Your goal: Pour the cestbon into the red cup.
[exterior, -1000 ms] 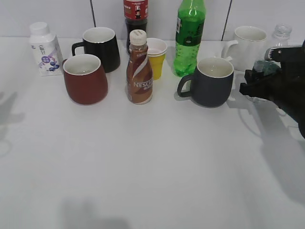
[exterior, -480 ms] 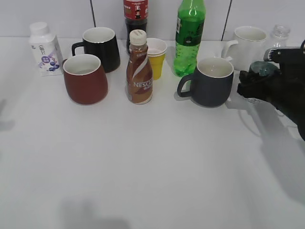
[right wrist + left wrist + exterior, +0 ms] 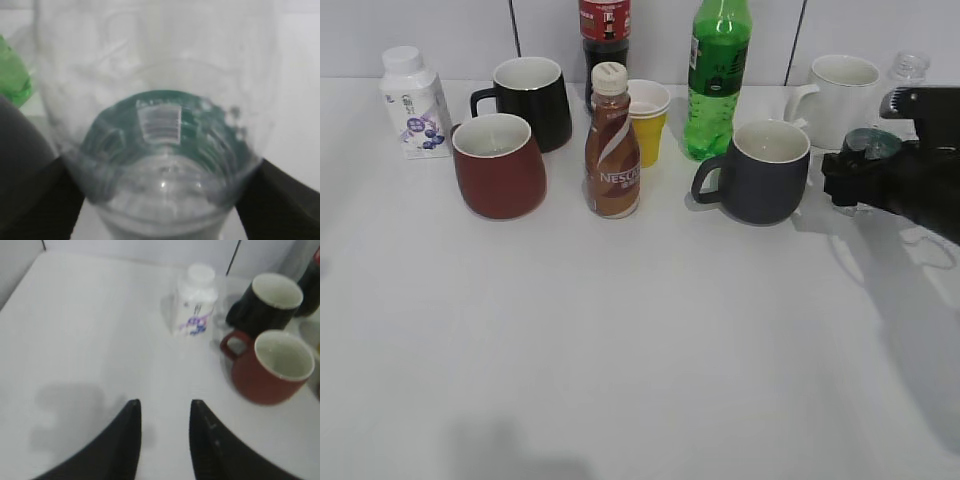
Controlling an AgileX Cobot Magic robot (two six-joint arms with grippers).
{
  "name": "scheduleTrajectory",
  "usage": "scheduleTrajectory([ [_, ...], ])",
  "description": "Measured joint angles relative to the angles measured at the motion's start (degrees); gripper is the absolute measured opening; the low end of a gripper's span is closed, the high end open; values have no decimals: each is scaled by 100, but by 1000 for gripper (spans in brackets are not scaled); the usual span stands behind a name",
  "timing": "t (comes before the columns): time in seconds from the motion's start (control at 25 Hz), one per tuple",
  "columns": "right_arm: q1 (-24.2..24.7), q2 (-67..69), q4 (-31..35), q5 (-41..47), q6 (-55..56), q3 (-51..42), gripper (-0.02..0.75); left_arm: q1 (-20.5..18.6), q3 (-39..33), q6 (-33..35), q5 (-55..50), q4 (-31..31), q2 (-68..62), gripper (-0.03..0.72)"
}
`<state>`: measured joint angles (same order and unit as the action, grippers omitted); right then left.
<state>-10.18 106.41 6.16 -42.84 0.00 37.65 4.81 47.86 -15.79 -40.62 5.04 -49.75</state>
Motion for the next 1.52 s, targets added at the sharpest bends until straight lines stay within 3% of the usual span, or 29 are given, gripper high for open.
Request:
scheduleTrajectory([
  [0.2, 0, -638, 5, 1308, 0, -4, 653, 0, 581, 0, -1541, -173, 25, 250],
  [0.44, 0, -1498, 49, 3093, 0, -4, 645, 0, 730, 0, -2720, -674, 586, 247],
  [0.64, 0, -2522, 16, 4852, 0, -4, 629, 29, 730, 48, -2898, -1252, 1255, 247],
  [0.88, 0, -3995, 28, 7034, -87, -4, 602, 177, 702, 52, -2922, -1078, 2193, 247],
  [1.08, 0, -5395, 28, 8628, -127, -6, 594, 194, 299, 54, -2924, -504, 3043, 247],
  [1.24, 0, -6628, -63, 9234, -149, -6, 593, 194, -312, 65, -2936, 120, 3466, 247],
  [1.52, 0, -8499, -779, 10411, 0, -6, 591, 203, -1290, 1053, -2536, -504, 3564, 247],
])
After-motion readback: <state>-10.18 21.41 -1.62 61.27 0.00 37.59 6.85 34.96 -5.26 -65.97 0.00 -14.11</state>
